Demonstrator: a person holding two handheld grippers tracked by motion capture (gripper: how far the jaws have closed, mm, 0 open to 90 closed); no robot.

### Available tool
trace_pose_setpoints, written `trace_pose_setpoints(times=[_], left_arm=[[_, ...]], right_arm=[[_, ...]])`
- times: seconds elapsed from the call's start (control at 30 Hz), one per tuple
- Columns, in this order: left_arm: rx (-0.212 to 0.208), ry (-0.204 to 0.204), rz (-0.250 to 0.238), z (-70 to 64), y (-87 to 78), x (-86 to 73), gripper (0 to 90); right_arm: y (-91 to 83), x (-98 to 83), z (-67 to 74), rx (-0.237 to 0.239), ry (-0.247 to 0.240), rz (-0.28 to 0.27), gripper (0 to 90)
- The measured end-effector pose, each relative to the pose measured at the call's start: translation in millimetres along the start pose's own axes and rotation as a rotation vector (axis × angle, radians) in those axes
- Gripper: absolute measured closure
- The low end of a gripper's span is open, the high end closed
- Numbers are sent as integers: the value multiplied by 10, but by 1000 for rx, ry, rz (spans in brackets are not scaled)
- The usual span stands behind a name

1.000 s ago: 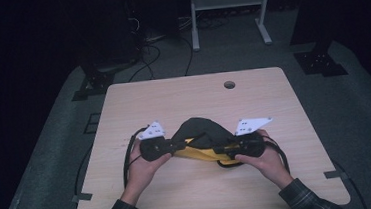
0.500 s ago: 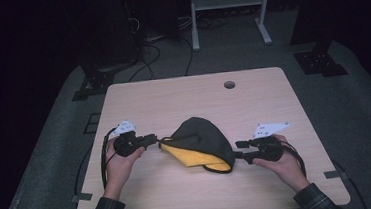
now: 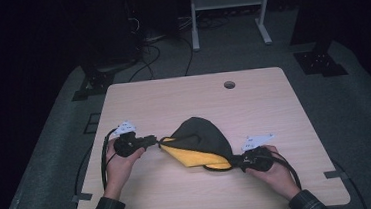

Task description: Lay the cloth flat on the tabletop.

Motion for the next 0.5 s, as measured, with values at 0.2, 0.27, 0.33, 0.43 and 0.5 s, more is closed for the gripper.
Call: trace_pose_setpoints(times=[0.2, 0.27, 0.33, 0.43, 0.5], left_arm=[[-8, 6, -4, -30, 6, 17, 816], [-22, 7, -13, -75, 15, 42, 816], [-28, 13, -16, -108, 21, 63, 816], [-27, 23, -14, -129, 21, 77, 816], [-30, 27, -15, -142, 25, 85, 816]], right_arm=[[-275, 184, -177, -54, 55, -89, 871], [-431, 295, -252, -62, 75, -143, 889], [-579, 408, -286, -62, 93, -193, 892], [-759, 563, -272, -60, 81, -250, 895], [-803, 604, -250, -57, 75, -262, 896]])
Point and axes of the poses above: each handheld gripper's, and its own axes: y roughly forward along the jaws, x roughly out of its top, z roughly to its left, the point moved 9 cm from there along y, roughly forward along the jaws, and after that the axes turned 8 degrees about -x, right-handed, at the moved point
